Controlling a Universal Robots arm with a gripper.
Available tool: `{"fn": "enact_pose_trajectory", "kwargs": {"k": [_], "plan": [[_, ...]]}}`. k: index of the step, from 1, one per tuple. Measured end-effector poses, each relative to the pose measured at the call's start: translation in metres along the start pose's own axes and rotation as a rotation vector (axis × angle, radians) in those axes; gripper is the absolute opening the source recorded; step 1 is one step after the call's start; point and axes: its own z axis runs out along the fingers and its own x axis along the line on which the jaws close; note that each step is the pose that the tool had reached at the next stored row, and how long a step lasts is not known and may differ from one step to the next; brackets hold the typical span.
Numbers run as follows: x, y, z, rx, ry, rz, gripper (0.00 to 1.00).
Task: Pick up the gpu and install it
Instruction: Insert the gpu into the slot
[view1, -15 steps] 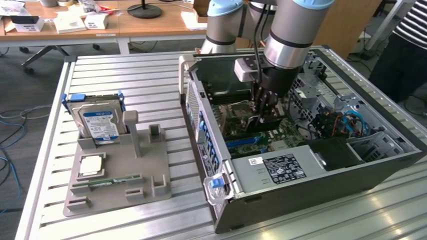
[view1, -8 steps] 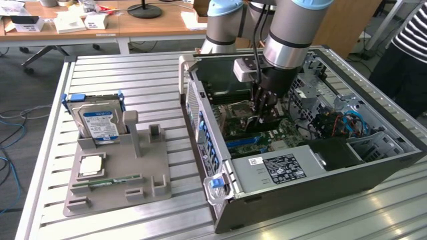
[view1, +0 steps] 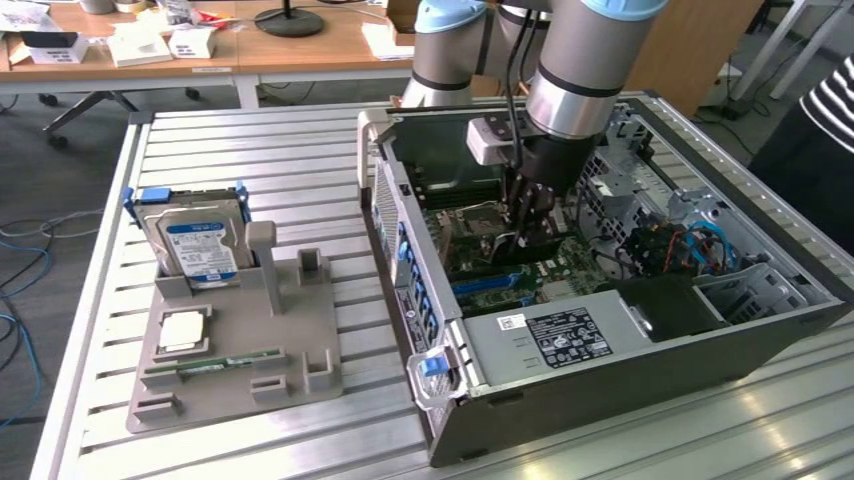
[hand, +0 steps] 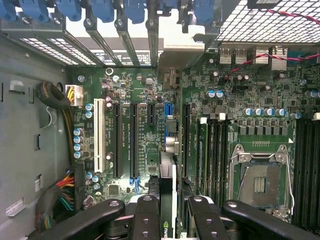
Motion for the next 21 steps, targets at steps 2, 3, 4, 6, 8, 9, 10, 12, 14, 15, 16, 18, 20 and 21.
{"fn": "enact_pose_trajectory", "kwargs": {"k": [2,3,4,6,8,9,10,12,14,15,16,18,20,21], "plan": [[0.0000,0.0000,0.0001,0.0000,0.0000,0.000,0.27],[-0.0001,0.0000,0.0006,0.0002,-0.0004,0.000,0.27],[0.0000,0.0000,0.0012,0.0003,-0.0005,0.000,0.27],[0.0000,0.0000,0.0029,0.0000,-0.0001,0.000,0.27],[0.0001,0.0000,0.0035,-0.0002,-0.0018,0.000,0.27],[0.0000,0.0000,0.0035,-0.0002,-0.0049,0.000,0.27],[0.0000,0.0000,0.0036,-0.0001,-0.0067,0.000,0.27],[0.0000,0.0000,0.0037,0.0000,-0.0068,0.000,0.27],[0.0000,0.0000,0.0037,0.0000,-0.0069,0.000,0.27],[0.0000,0.0002,0.0039,0.0002,-0.0074,0.000,0.27],[0.0001,0.0005,0.0042,0.0010,-0.0076,0.000,0.27],[0.0000,0.0012,0.0044,0.0020,-0.0080,0.000,0.27],[0.0000,0.0018,0.0045,0.0024,-0.0081,0.000,0.27],[0.0001,0.0022,0.0047,0.0028,-0.0082,0.000,0.27]]}}
